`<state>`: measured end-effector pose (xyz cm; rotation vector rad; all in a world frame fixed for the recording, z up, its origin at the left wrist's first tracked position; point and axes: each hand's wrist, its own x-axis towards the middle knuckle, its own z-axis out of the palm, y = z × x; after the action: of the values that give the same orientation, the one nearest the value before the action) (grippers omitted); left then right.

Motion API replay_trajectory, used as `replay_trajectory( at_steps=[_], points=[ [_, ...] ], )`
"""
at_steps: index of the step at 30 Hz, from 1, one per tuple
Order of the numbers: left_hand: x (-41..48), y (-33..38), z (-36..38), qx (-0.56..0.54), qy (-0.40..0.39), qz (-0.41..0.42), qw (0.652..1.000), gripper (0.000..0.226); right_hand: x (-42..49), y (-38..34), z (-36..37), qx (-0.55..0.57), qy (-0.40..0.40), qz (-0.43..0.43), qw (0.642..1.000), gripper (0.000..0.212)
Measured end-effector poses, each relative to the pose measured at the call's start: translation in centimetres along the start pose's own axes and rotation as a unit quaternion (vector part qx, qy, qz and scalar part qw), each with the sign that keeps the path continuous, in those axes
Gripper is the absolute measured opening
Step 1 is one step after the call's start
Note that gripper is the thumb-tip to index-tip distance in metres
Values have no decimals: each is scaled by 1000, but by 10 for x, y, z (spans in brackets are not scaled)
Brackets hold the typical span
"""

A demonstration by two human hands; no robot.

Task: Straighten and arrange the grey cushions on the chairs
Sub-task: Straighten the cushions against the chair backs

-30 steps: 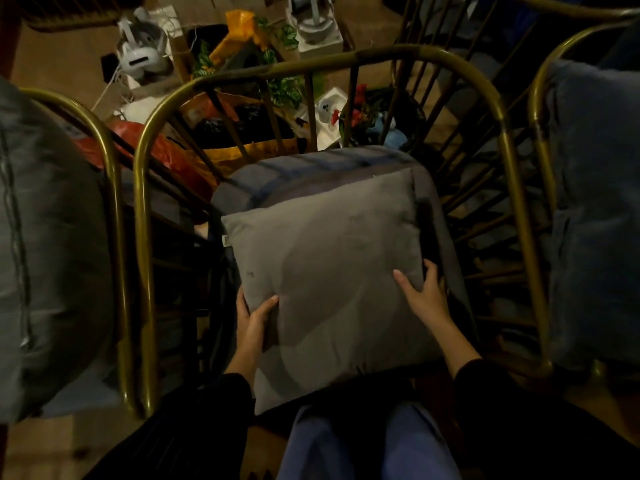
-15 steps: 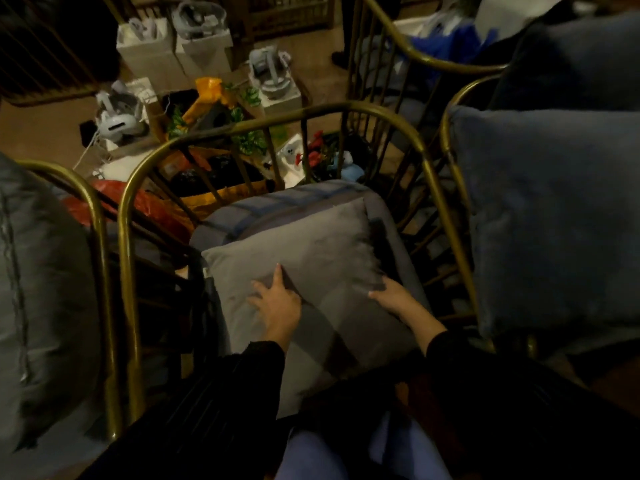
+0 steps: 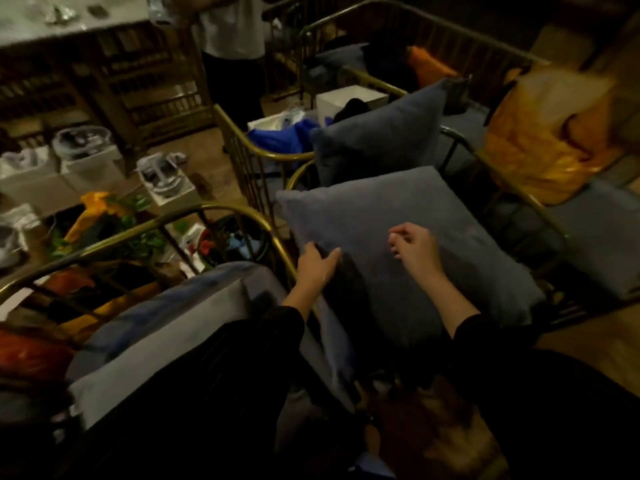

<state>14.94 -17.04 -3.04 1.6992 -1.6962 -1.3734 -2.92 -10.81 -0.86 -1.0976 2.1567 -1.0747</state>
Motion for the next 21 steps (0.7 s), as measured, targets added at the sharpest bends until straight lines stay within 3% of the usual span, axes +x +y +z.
replay_trajectory(
  at_steps=[2,6,9,13,17,21],
  points=[
    [13,10,21,-13,18,-49,999,79,34,28,-37,-60,25,9,998,18],
    [30,7,45,-9,62,-100,993,110,87,80,-80,-169,-60,95,979,70],
    [36,-2,54,-41,68,-114,990,117,104,101,-89,-152,-122,141,971,103],
    [45,-14,57,-146,108,-135,974,121,118,117,-88,-85,-136,210,964,131],
    [45,-15,55,-270,99,-205,936,108,127,133,-82,19,-102,251,963,141],
    [33,-10,51,-335,77,-164,925,78,139,161,-73,91,-55,267,958,129]
  ],
)
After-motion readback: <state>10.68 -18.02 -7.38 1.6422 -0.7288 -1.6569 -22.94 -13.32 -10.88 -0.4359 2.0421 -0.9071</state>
